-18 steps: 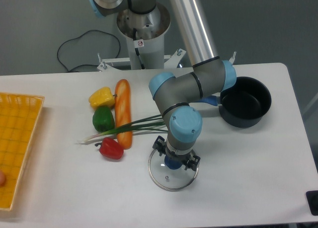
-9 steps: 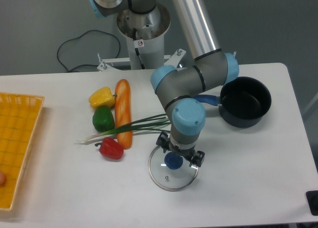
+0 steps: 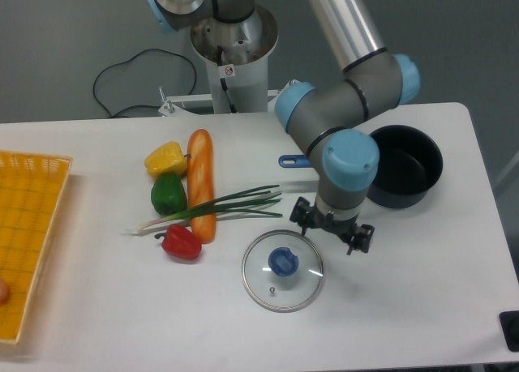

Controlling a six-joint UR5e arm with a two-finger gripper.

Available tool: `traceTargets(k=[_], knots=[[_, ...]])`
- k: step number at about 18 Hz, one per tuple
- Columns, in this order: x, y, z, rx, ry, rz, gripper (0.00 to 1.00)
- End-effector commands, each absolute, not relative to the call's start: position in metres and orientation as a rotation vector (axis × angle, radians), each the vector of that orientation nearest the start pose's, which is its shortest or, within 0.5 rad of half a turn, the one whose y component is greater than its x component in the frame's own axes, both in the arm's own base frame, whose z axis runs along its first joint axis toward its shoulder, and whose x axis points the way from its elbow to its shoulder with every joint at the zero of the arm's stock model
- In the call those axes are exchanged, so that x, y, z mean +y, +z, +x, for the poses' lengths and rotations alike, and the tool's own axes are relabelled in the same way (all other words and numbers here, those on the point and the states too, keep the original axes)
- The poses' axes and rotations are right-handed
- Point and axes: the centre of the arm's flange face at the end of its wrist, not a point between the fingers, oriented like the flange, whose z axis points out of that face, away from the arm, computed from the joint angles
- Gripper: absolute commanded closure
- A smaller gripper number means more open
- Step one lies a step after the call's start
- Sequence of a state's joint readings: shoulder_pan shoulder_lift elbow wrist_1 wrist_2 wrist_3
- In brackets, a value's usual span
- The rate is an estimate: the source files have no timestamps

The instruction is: Place the lid on the table

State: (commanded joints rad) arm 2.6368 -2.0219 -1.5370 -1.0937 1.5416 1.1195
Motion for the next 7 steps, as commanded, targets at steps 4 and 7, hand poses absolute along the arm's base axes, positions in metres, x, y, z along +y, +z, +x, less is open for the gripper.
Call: traceTargets(k=[4,7], knots=[[0.397,0.303,-0.522,0.211,0.061,-3.128,0.0],[0.386,0.309,-0.528,0.302,0.075,-3.119,0.0]])
